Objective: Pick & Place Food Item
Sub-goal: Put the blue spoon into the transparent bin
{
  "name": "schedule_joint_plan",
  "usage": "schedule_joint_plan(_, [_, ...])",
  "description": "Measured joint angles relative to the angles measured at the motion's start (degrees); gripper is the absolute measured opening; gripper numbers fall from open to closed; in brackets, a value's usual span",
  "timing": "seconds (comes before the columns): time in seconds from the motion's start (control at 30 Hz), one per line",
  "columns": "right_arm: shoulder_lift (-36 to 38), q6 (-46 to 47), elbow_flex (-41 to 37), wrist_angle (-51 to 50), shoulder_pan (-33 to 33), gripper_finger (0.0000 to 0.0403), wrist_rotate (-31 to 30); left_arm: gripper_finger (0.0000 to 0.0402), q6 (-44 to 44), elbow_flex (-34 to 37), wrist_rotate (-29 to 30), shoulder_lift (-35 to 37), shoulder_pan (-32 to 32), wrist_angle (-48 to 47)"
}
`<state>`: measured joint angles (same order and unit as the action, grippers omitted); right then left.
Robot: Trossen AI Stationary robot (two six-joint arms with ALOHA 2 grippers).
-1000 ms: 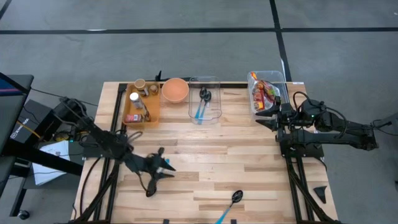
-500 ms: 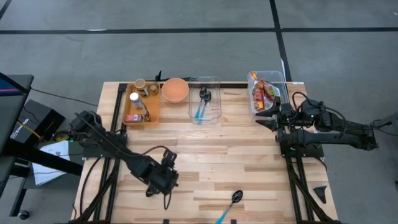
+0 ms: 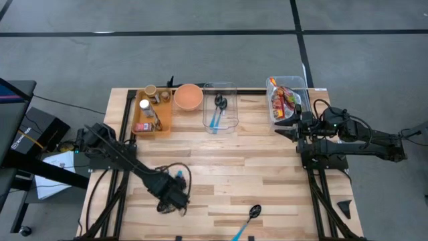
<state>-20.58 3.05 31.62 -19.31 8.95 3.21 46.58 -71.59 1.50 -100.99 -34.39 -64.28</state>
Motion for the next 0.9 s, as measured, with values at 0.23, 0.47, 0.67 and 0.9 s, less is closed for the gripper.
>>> schedule_joint_plan(0.23, [0.01,0.03,0.00,0.00,0.00,0.0134,0.02,0.0164,36.48,0.11,-0.31,0.00,3.37,0.72])
schedule_joint_plan(0.47, [0.02,0.60,0.00,-0.44,0.00,0.0134,1.84,0.0137,36.75,0.48,-0.60,0.03,2.95,1.77])
schedule_joint_plan(0.67, [0.02,0.15,0.00,-0.44,0.00,0.0134,1.87,0.0113,35.92,7.33,-5.71,0.00,2.95,13.77])
schedule_joint_plan(0.9, [0.00,-0.02,0.00,-0.42,0.00,0.0134,1.87,0.0101,36.61,13.69,-5.95,-0.02,2.71,17.49])
